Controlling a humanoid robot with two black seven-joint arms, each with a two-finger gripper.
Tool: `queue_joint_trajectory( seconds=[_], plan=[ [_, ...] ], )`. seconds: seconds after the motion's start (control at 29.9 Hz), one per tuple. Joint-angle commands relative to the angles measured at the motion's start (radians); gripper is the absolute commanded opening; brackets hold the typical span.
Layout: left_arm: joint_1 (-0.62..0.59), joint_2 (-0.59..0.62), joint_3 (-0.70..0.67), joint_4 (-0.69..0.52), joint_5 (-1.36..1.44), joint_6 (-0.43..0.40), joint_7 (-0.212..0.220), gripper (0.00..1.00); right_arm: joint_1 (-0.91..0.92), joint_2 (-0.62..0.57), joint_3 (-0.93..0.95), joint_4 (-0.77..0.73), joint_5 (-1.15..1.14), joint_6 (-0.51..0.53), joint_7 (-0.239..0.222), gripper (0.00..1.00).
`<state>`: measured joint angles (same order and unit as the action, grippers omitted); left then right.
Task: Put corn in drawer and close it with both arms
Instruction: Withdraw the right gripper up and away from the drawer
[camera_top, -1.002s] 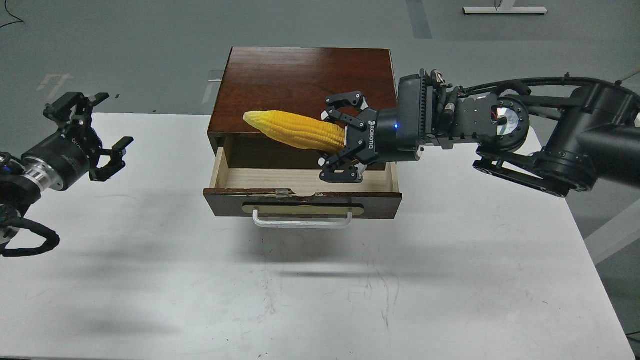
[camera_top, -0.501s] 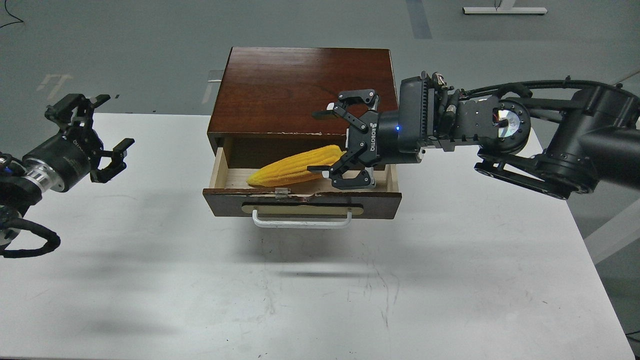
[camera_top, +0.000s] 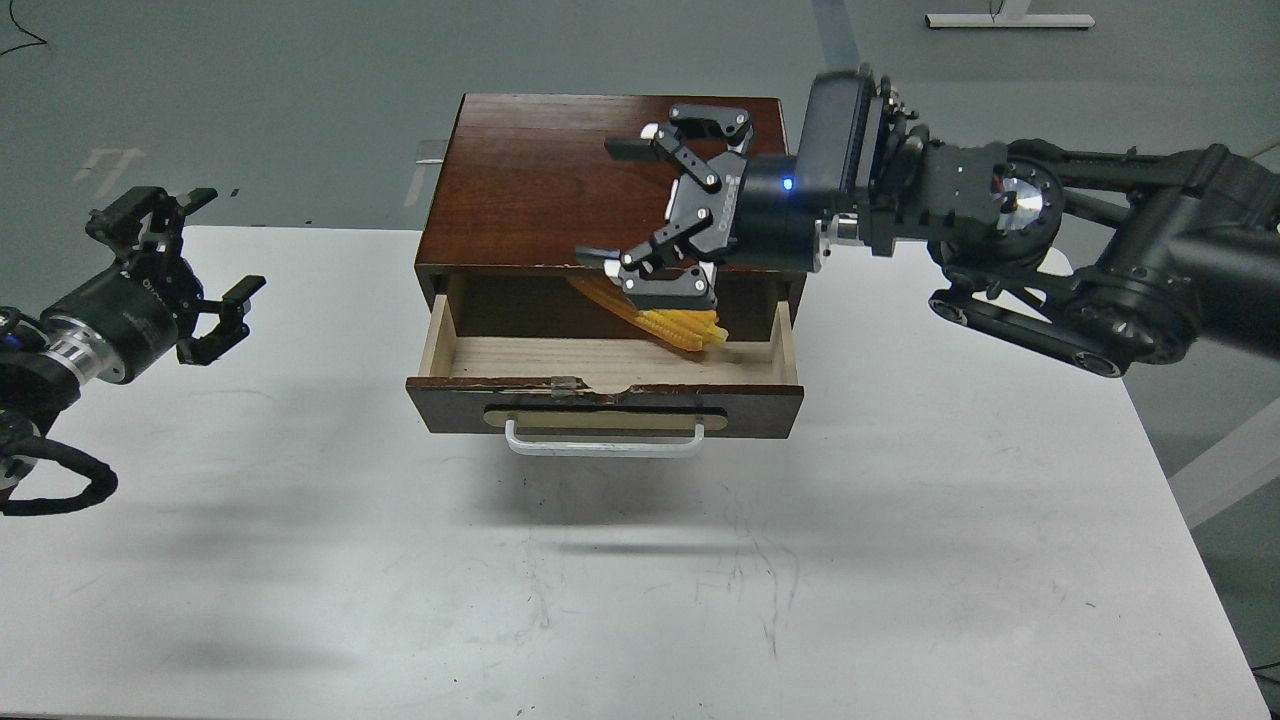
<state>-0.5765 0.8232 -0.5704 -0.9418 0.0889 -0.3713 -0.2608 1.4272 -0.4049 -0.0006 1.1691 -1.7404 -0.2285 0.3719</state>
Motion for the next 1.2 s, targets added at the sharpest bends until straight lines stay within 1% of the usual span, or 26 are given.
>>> queue_joint_trajectory(
  seconds=[0.0,0.03,0.1,0.13,0.17,0.23,0.27,0.3,0.4,0.5,0.6,0.7,0.8,0.97,1.04,1.1,1.17],
  plan=[
    [-0.002,0.004,-0.003,0.0,-0.001,-0.001,0.0,0.99,0.054,-0.009,0.095,-0.025,0.366,0.185,-0.08,0.95],
    [-0.005,0.008,-0.005,0.0,0.0,-0.003,0.002,0.99,0.067,-0.018,0.12,-0.048,0.516,0.245,-0.126,0.95],
    [-0.009,0.019,-0.006,0.0,0.002,-0.005,0.002,0.99,0.068,-0.044,0.14,-0.075,0.678,0.311,-0.171,0.95],
    [-0.013,0.028,-0.006,0.0,0.002,-0.011,0.002,0.99,0.065,-0.081,0.145,-0.104,0.84,0.368,-0.209,0.95],
    [-0.014,0.03,-0.008,0.0,0.0,-0.014,0.002,0.99,0.064,-0.101,0.146,-0.123,0.914,0.385,-0.225,0.95],
    [-0.017,0.033,-0.009,0.0,0.0,-0.017,0.002,0.99,0.032,-0.168,0.137,-0.17,1.178,0.452,-0.267,0.95],
    [-0.017,0.034,-0.009,-0.002,0.0,-0.017,0.002,0.99,0.01,-0.187,0.136,-0.174,1.24,0.46,-0.278,0.95],
    [-0.017,0.034,-0.009,0.0,0.0,-0.017,0.002,0.99,-0.045,-0.224,0.149,-0.178,1.333,0.463,-0.301,0.95],
    [-0.017,0.036,-0.009,-0.002,0.0,-0.017,0.002,0.99,-0.14,-0.273,0.183,-0.203,1.474,0.46,-0.341,0.95],
    [-0.019,0.036,-0.009,0.0,0.002,-0.017,0.002,0.99,-0.281,-0.293,0.286,-0.241,1.611,0.452,-0.352,0.96],
    [-0.031,0.034,-0.009,0.0,0.002,-0.015,0.003,0.99,-0.375,-0.302,0.376,-0.256,1.689,0.452,-0.358,0.96],
    [-0.055,0.034,-0.008,0.0,0.0,-0.015,0.002,0.99,-0.471,-0.299,0.476,-0.269,1.693,0.451,-0.361,0.97],
    [-0.071,0.034,-0.008,0.0,0.008,-0.018,0.0,0.99,-0.524,-0.295,0.516,-0.282,1.693,0.452,-0.361,0.98],
    [-0.077,0.037,-0.009,-0.003,0.057,-0.015,-0.006,0.99,-0.551,-0.29,0.511,-0.287,1.691,0.452,-0.36,0.99],
    [-0.097,0.039,-0.008,-0.003,0.139,0.015,-0.043,0.99,-0.567,-0.288,0.514,-0.286,1.691,0.454,-0.36,0.99],
    [-0.123,0.051,-0.006,-0.005,0.297,0.098,-0.118,0.99,-0.576,-0.281,0.515,-0.287,1.69,0.454,-0.358,0.99],
    [-0.128,0.068,-0.008,-0.014,0.388,0.124,-0.159,0.99,-0.582,-0.281,0.515,-0.287,1.69,0.46,-0.358,0.99]
  ],
)
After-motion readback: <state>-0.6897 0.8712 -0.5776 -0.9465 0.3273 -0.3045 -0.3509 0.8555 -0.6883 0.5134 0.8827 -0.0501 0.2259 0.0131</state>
